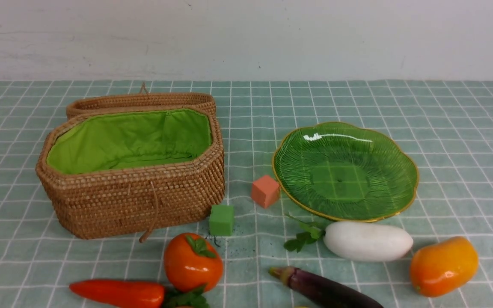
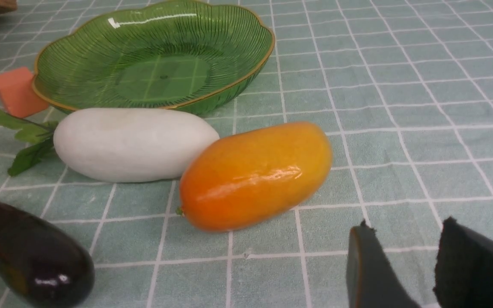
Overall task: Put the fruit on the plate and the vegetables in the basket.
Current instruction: Use the left arm to grab a carrot and put it into the left basket
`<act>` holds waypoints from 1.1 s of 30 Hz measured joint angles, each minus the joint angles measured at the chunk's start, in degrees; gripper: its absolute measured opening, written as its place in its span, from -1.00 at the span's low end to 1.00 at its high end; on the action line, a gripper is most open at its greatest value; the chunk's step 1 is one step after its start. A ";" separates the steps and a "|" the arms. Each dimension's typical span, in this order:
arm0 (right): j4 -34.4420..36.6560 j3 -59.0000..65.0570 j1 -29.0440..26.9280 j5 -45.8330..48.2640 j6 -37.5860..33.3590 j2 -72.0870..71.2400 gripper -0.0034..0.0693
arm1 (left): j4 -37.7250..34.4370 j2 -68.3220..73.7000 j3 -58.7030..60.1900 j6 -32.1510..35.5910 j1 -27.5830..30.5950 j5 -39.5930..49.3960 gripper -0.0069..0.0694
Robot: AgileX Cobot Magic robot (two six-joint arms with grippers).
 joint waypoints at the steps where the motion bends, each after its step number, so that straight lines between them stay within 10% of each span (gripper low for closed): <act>1: 0.00 0.00 0.00 0.00 0.00 0.00 -0.24 | -0.54 1.48 0.23 1.38 0.00 0.37 -0.19; 21: 0.00 0.00 0.00 0.00 0.00 0.00 -0.24 | -34.17 35.37 0.85 78.48 -1.67 -5.23 -0.11; 33: 0.00 0.00 0.00 0.00 0.00 0.00 -0.24 | -17.48 50.36 0.85 92.02 -15.65 -20.66 0.74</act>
